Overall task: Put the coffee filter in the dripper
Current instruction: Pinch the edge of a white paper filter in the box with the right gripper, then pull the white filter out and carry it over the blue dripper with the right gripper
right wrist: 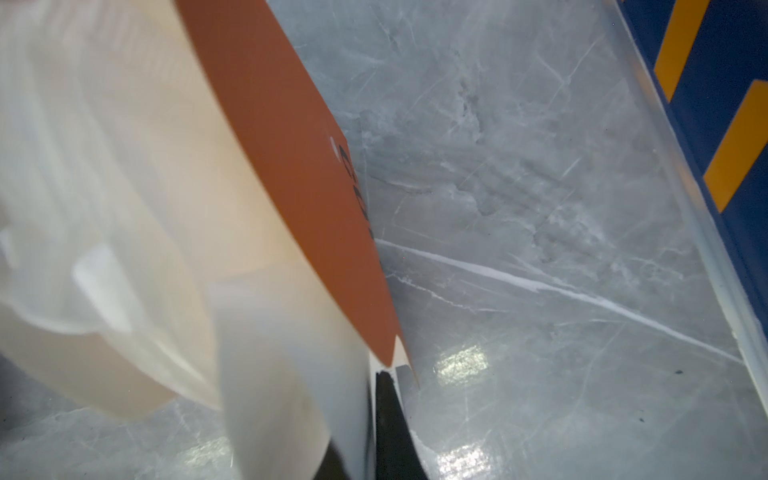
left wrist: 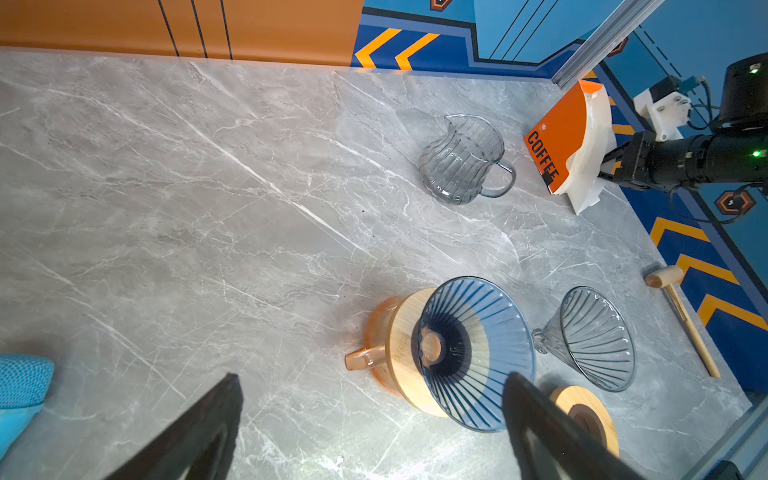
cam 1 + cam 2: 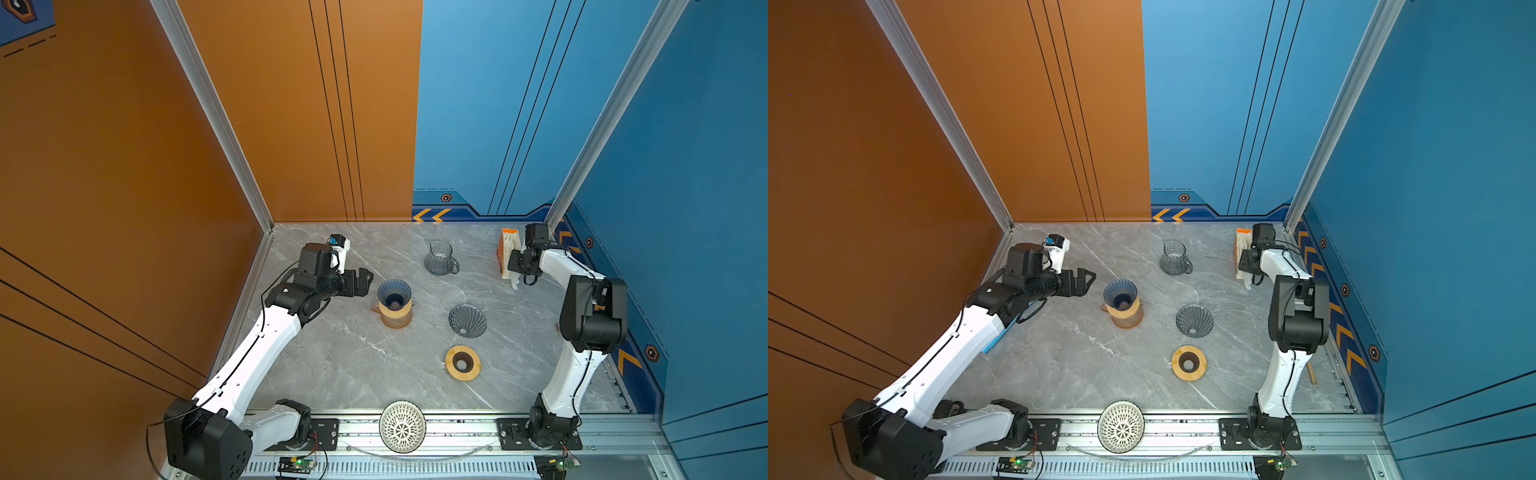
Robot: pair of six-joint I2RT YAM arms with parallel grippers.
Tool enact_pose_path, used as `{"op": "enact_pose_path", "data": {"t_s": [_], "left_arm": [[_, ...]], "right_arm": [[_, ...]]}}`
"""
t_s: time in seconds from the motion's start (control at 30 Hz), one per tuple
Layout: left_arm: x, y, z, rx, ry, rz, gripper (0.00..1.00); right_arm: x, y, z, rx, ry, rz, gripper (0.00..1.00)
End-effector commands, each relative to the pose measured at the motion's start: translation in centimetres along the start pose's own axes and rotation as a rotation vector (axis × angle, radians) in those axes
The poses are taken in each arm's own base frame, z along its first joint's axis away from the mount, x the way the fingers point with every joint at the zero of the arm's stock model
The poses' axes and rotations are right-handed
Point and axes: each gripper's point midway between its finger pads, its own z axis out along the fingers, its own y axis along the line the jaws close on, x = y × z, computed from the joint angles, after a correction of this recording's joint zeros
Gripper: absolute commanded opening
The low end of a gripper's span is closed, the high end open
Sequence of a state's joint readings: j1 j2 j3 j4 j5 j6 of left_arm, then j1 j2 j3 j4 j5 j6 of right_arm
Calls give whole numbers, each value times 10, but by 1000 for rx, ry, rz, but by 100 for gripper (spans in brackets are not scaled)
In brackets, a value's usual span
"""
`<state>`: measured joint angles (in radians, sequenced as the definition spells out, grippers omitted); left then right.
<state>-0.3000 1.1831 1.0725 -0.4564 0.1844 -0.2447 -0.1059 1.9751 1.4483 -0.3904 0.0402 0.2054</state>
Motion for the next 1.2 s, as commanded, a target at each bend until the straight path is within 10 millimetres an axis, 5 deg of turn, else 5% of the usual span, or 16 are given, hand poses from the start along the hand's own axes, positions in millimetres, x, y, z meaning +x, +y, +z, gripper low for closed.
{"op": "enact_pose_path", "data": {"t_s": [0.0, 0.6, 1.17], "left_arm": [[-3, -2, -5, 11, 0, -14, 98], [-10, -9, -10, 35, -21, 0, 98], [-12, -17, -16, 74, -29, 16, 98]], "right_arm": [[-13, -4, -6, 13, -44, 10, 0], [-4, 4, -76, -61, -74, 34, 0], [16, 61, -214, -334, -91, -78, 0]]}}
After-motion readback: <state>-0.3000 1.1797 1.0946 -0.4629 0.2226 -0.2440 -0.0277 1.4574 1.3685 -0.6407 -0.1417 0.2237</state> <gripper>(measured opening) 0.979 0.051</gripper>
